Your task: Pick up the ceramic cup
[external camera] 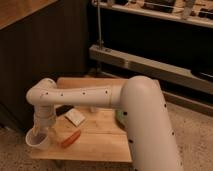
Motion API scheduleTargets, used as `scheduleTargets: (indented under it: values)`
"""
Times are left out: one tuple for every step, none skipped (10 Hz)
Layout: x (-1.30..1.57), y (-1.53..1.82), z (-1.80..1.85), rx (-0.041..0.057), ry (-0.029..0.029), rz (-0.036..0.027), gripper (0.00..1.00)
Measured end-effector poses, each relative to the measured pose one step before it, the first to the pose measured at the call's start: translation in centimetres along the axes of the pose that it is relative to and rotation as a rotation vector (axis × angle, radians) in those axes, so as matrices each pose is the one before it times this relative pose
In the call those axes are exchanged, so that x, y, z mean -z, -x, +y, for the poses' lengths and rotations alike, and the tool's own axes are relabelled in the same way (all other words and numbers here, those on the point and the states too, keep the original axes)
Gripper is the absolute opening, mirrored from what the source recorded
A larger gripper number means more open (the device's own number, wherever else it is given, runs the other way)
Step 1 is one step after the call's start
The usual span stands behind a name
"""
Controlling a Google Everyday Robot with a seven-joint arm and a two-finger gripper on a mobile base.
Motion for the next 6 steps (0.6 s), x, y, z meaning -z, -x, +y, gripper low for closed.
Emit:
scheduleTargets:
  values:
    - [-0.415, -0.119, 0.038, 0.00224, 0.00066, -0.00021, 0.59]
    - [-0.283, -0.103, 0.055, 0.00055, 0.00141, 0.00009, 0.59]
    - [-0.214, -0.066, 0.012, 0.00075, 0.00043, 0.00019, 0.59]
    - [-0.120, -0.023, -0.004, 0.00022, 0.00005, -0.00033, 0.59]
    - [-0.062, -0.006, 0.059, 0.00029, 0.00143, 0.00059, 0.59]
    - [-0.023, 0.022, -0.011, 0.00104, 0.00043, 0.00043, 0.55]
